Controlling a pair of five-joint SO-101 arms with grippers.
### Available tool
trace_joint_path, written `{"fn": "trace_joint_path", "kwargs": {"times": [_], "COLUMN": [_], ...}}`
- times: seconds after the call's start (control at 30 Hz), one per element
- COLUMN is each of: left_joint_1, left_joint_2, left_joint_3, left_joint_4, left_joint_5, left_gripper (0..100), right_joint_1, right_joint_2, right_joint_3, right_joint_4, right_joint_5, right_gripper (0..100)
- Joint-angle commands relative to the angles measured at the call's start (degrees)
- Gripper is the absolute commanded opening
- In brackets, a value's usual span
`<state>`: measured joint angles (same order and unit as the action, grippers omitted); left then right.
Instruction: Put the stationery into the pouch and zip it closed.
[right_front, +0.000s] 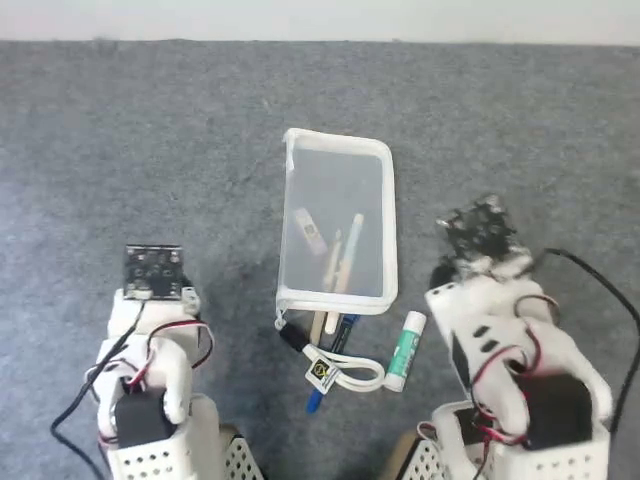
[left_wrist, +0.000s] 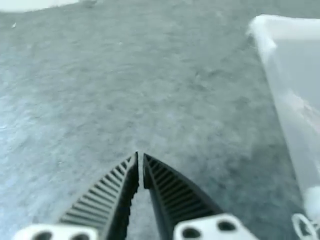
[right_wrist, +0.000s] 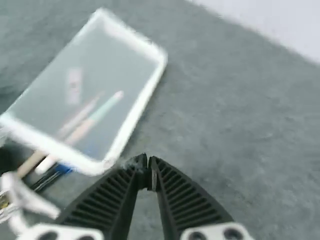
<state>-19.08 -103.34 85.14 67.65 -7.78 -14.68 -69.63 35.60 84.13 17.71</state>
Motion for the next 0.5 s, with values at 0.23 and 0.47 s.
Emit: {"fn": "trace_joint_path", "kwargs": {"times": [0.23,0.47], "left_joint_1": [-3.7,-5.8], "left_joint_2": [-1.1,-1.1], "left_joint_3": [-3.8,-3.8], "left_joint_4": [-2.7,-3.0], "left_joint_5": [3.9,4.0], "left_gripper": [10,11], "right_joint_1": [-17.5,-25.9], "right_joint_2": [8.5,14.9], "right_joint_3": [-3.8,-3.7], "right_joint_4": [0.7,-0.6], "right_joint_5": [-4.3,-9.8], "right_gripper": [1.0,11.5]}}
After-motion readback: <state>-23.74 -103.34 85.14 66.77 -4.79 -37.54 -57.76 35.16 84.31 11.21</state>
